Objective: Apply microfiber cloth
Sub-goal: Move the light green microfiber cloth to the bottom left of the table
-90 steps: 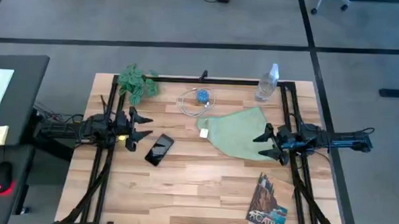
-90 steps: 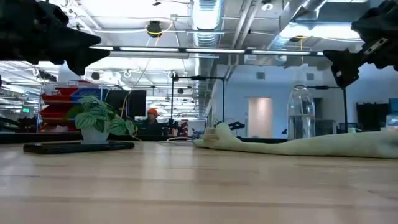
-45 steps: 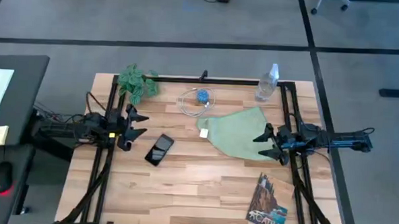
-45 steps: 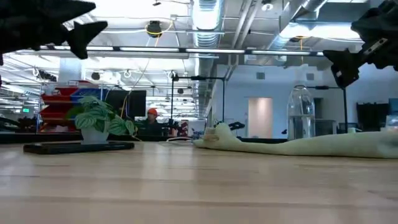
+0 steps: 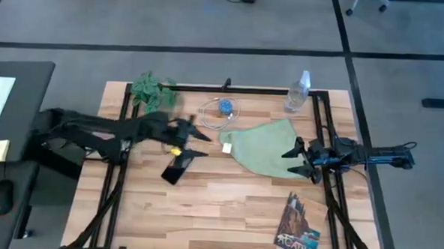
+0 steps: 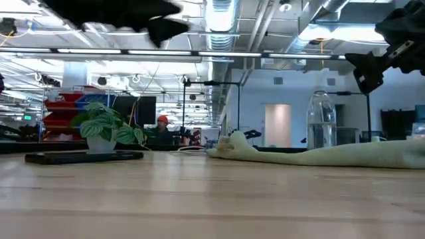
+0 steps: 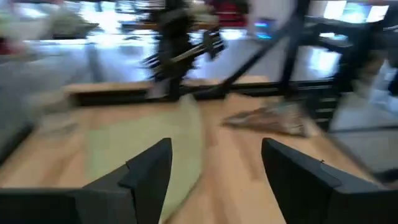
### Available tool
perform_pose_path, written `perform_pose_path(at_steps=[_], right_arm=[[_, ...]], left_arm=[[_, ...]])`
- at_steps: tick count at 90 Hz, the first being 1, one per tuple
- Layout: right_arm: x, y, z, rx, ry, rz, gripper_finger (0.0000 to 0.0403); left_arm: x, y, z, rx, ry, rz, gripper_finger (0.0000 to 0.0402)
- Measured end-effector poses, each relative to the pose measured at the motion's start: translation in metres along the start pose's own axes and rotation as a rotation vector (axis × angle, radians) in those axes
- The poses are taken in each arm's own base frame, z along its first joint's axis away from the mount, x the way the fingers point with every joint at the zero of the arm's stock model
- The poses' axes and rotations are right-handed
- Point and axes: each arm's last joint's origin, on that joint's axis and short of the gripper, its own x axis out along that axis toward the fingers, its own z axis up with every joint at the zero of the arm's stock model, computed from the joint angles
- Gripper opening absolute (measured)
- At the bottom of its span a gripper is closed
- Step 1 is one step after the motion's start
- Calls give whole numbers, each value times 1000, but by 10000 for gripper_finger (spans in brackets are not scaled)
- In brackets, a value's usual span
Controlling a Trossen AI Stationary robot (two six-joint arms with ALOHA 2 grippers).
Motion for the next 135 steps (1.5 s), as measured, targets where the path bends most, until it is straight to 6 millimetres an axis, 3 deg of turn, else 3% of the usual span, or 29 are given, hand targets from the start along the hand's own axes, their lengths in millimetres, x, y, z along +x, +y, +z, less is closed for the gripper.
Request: perform_pose_path(at_steps=[18,43,67,76,92,104,120,135], right_arm=[[0,0,0,0,-1,0,274],[0,0,0,0,-1,0,274],[0,0,0,0,-2,1,274],[0,0,0,0,-2,1,274],[0,0,0,0,-3,1,274],[0,0,0,0,-3,1,274],[0,0,0,0,-3,1,274],[0,0,0,0,-3,1,274]], left_arm=[[57,38,17,84,213,-15,252],[130,64,3,144,483,-137,259],[181,81,-40,156,634,-151,259],[199,86,-65,128,676,-155,259],[217,90,-87,111,674,-146,253],[222,85,-91,139,696,-114,196],[224,71,-87,219,736,-54,27],[209,58,-62,179,765,-21,4]])
